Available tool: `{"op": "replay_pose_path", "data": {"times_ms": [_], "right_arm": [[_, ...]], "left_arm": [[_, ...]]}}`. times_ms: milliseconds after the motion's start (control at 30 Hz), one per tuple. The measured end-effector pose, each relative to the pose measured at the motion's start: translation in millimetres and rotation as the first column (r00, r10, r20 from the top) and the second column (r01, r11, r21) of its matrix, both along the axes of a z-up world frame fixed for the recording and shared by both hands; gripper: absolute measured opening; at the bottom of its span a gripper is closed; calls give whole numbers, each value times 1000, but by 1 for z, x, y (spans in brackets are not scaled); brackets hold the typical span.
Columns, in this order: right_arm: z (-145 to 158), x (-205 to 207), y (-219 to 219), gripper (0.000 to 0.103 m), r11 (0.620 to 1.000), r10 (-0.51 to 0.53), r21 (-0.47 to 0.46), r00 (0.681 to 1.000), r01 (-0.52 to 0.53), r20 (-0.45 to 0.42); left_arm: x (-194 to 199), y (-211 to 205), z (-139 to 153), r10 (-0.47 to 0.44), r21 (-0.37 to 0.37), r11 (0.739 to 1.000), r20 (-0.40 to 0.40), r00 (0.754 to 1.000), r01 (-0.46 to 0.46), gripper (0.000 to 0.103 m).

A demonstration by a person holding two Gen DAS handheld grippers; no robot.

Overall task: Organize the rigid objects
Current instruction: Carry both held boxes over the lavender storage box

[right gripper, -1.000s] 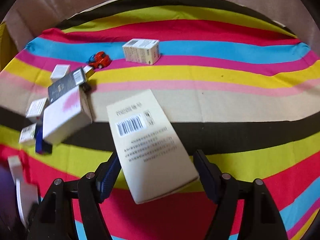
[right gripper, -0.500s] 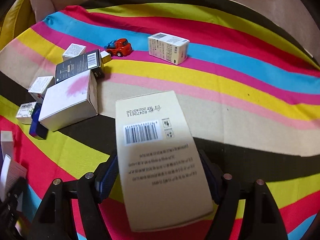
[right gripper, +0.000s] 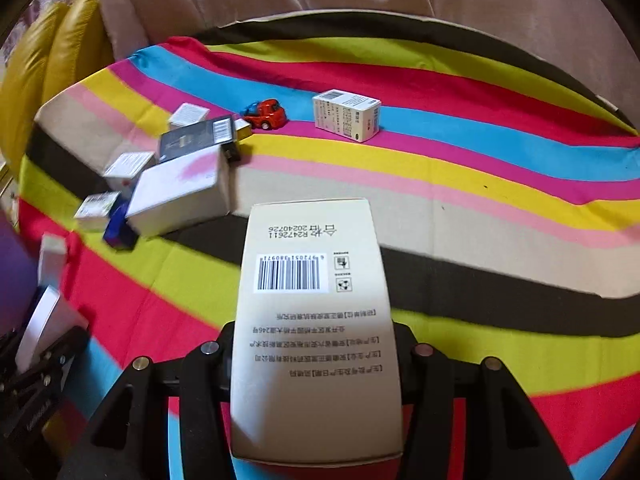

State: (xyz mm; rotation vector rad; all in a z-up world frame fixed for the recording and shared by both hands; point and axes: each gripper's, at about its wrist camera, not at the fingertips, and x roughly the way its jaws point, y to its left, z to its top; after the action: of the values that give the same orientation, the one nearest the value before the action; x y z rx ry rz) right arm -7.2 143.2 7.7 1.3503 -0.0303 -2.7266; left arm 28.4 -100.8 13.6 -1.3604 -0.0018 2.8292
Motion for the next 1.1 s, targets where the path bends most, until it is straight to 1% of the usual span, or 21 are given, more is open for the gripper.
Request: {"op": "replay_pose_path", "data": {"times_ms": [67,133,200,400,567,800,1100], "right_arm": [[2,12,-2,52,1000,9,13,1000,-9,-12],[4,22,0,52,1000,13,2,1000,-13,-12],[2,28,3,52,1000,7,3,1000,-7,-9],[0,43,14,52,1000,-17,-23,1000,17,-3],[0,57,20,52,999,-27,-35,1000,26,-5],[-1,71,31,52,997,-53,-62,999,52,-1],[2,82,35,52,995,-62,-75,998,62,0]], "left_arm": [[5,1,1,-5,11,1000,-4,1000,5,40],[13,-2,4,-4,38,999,-12,1000,4,40],[19,-3,4,2,49,999,-10,1000,-2,40],[33,-3,6,3,31,1000,-5,1000,-3,40],[41,7,10,-19,13,1000,-10,1000,19,40],[48,21,15,-48,-7,999,-12,999,48,40],[53,26,19,-54,-17,998,-13,998,54,40]]}}
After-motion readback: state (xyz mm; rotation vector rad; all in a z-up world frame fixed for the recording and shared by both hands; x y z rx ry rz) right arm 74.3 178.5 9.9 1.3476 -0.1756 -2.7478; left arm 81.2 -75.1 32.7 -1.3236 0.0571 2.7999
